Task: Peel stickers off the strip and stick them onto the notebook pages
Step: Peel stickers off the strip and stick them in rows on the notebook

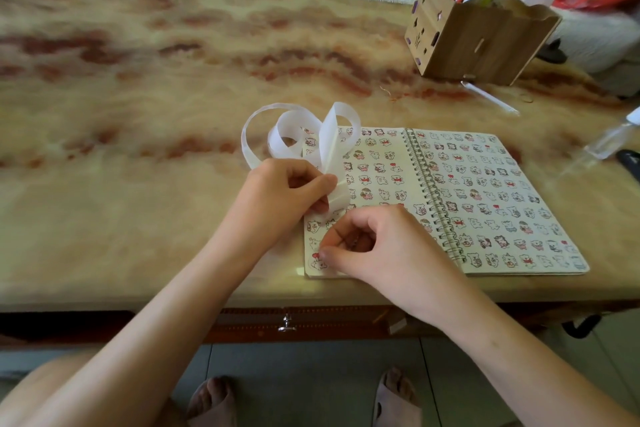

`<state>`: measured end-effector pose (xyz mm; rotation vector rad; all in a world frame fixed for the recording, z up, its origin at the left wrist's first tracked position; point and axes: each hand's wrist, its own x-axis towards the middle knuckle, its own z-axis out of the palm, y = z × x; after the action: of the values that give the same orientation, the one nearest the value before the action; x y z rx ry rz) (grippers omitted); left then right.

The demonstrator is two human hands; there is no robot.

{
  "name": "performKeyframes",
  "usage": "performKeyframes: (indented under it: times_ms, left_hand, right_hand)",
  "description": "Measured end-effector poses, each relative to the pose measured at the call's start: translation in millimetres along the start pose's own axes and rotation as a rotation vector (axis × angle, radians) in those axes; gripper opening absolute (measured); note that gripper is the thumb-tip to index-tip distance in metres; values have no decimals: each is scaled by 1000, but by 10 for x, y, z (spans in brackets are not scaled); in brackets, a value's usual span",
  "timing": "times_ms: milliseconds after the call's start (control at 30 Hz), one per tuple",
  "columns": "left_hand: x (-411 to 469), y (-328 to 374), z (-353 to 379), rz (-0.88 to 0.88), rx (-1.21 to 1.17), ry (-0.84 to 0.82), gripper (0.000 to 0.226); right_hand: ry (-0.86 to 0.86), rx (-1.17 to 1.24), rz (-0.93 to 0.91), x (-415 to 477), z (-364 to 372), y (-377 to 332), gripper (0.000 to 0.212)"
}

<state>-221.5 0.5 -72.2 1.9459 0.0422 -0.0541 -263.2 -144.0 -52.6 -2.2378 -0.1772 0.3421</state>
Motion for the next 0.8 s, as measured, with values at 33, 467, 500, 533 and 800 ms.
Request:
performKeyframes:
  times_ms: [33, 467, 500, 533, 800]
  left_hand:
    - [0, 0, 0, 1, 2, 0, 23]
    - [8, -18, 7, 7, -2, 0, 22]
    - [6, -17, 6, 6, -5, 0, 22]
    - [6, -15, 7, 5, -8, 1, 22]
    - [13, -22, 9, 6, -17, 0, 21]
  right_hand:
    - [2, 2, 0, 1, 1, 1, 9]
    - [7, -6, -4, -18, 11, -20, 7]
    - [8, -4, -3, -19, 14, -17, 8]
    - [8, -3, 1, -17, 17, -15, 8]
    - [14, -45, 4, -24, 25, -13, 8]
